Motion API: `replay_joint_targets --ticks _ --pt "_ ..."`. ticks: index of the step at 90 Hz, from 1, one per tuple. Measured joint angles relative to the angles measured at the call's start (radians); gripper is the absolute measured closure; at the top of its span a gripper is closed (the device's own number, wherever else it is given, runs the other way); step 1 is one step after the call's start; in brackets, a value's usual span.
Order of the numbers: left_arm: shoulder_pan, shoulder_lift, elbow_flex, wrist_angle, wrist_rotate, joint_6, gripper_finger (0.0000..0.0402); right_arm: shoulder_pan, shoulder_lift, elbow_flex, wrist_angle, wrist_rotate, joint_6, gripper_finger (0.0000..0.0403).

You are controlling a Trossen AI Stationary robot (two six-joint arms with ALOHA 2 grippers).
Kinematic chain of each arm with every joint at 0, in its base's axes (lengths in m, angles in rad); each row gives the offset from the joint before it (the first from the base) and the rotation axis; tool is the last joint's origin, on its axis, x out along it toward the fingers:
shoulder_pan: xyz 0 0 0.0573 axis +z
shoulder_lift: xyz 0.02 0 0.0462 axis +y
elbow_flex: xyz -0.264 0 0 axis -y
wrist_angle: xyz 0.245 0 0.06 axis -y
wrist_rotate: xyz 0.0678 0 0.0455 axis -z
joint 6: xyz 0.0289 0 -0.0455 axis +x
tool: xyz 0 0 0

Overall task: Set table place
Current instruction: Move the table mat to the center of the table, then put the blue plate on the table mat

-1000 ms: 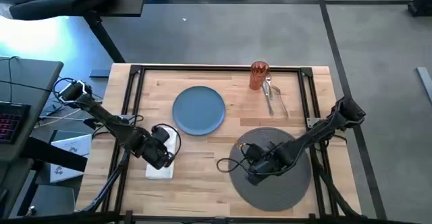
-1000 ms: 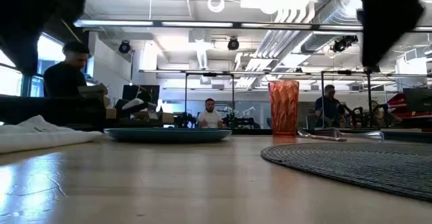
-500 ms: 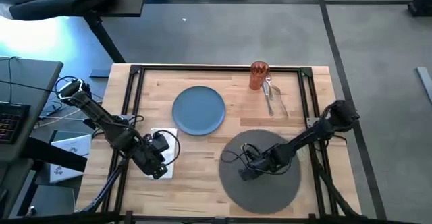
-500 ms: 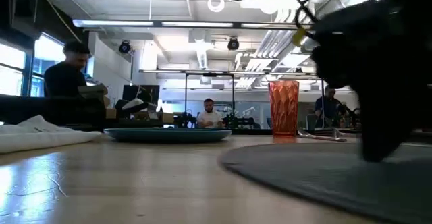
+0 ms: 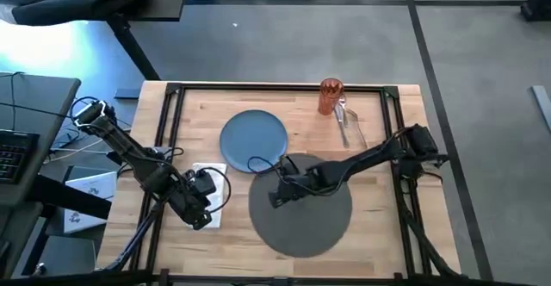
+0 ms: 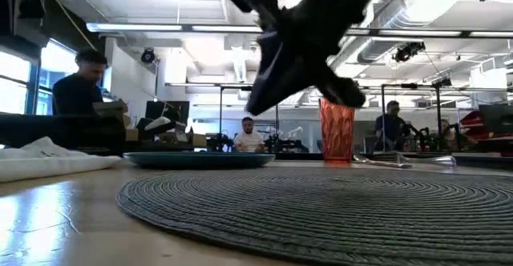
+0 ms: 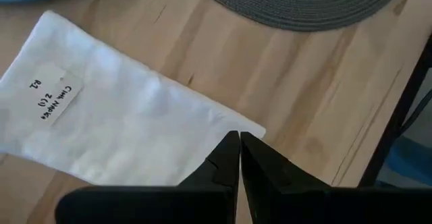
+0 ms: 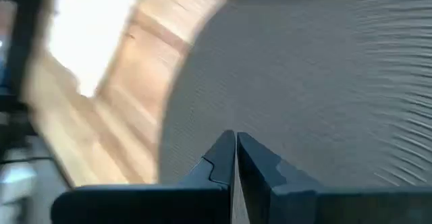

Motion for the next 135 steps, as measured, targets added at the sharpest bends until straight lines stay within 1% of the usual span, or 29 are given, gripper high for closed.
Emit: replay_joint_targets --ticks 5,10,18,22,32,45,52,56,72,83,93,101,113,120,126,135 --pt "0.000 0.000 0.000 0.000 -0.003 -0.008 0.0401 0.008 0.000 0.031 -0.151 -0.011 0.019 0.0403" --pt "0.000 0.000 0.000 0.000 -0.007 -0.017 0.0401 0.019 0.004 0.037 -0.262 -0.025 0.054 0.0403" --pt "0.000 0.000 0.000 0.001 -0.020 -0.024 0.0401 0.042 0.008 -0.003 -0.319 -0.065 0.113 0.0403" --pt "0.000 0.000 0.000 0.001 -0.027 -0.024 0.0401 0.054 0.009 -0.038 -0.296 -0.082 0.139 0.0403" --pt "0.000 0.000 0.000 0.003 -0.049 -0.024 0.0401 0.073 0.009 -0.115 -0.152 -0.093 0.214 0.0403" --pt "0.001 0.000 0.000 0.005 -0.063 -0.024 0.0401 0.047 0.011 -0.191 0.047 -0.078 0.318 0.0403" --pt "0.001 0.000 0.000 0.004 -0.076 -0.024 0.0401 0.025 0.013 -0.206 0.117 -0.052 0.324 0.0403" --pt "0.001 0.000 0.000 0.005 -0.082 -0.020 0.0401 0.012 0.014 -0.205 0.150 -0.042 0.300 0.0403" --pt "0.002 0.000 0.000 0.006 -0.081 -0.008 0.0401 -0.021 -0.025 -0.134 0.125 -0.035 0.181 0.0403" --pt "0.002 0.000 0.000 0.015 -0.078 -0.006 0.0401 -0.048 -0.062 -0.075 0.086 0.019 0.123 0.0403" --pt "0.002 0.000 0.000 0.046 -0.078 0.026 0.0401 -0.109 -0.068 -0.029 0.086 0.080 0.096 0.0398" --pt "0.002 0.000 0.000 0.057 -0.077 0.050 0.0401 -0.177 -0.054 -0.023 0.107 0.070 0.052 0.0372" --pt "0.002 0.000 0.000 0.055 -0.073 0.030 0.0401 -0.283 -0.010 -0.024 0.102 0.009 0.021 0.0298" --pt "0.002 0.000 0.000 0.055 -0.081 -0.002 0.0401 -0.340 0.014 -0.024 0.108 -0.051 -0.011 0.0251" --pt "0.006 0.000 0.000 0.055 -0.081 -0.059 0.0401 -0.380 0.039 -0.025 0.115 -0.097 -0.012 0.0219" --pt "0.011 0.000 0.000 0.054 -0.103 -0.114 0.0401 -0.422 0.075 -0.025 0.146 -0.136 0.004 0.0193"
